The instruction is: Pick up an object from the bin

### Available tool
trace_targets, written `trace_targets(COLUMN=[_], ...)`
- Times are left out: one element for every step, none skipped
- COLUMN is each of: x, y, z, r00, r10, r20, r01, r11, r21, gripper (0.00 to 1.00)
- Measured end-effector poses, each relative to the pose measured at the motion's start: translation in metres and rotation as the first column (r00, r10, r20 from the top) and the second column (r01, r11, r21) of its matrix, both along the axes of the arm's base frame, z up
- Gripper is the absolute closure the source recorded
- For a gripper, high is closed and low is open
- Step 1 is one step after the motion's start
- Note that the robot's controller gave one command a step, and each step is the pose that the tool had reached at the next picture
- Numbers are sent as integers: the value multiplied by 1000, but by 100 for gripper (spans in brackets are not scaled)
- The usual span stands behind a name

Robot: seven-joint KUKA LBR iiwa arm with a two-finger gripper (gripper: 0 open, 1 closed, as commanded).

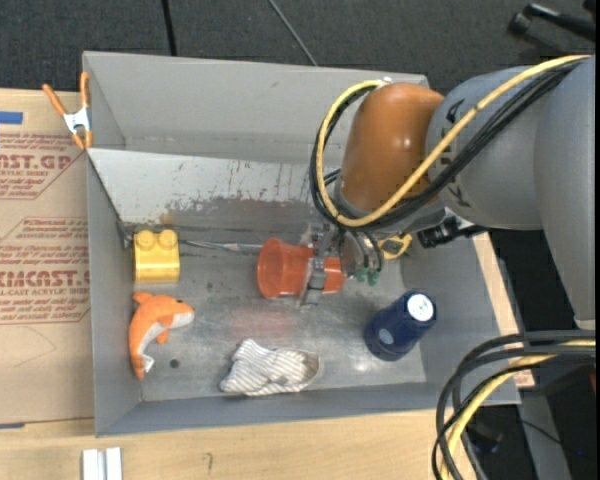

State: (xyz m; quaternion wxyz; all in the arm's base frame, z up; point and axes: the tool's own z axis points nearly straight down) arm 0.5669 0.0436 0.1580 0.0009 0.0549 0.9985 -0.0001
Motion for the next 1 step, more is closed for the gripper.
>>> trace_targets(x=[-4], y=[-13], z=[139], r00=[1000], r10=[23], r20=[2], r01=[-23], r11=[1000], r21=[0], gripper=[100])
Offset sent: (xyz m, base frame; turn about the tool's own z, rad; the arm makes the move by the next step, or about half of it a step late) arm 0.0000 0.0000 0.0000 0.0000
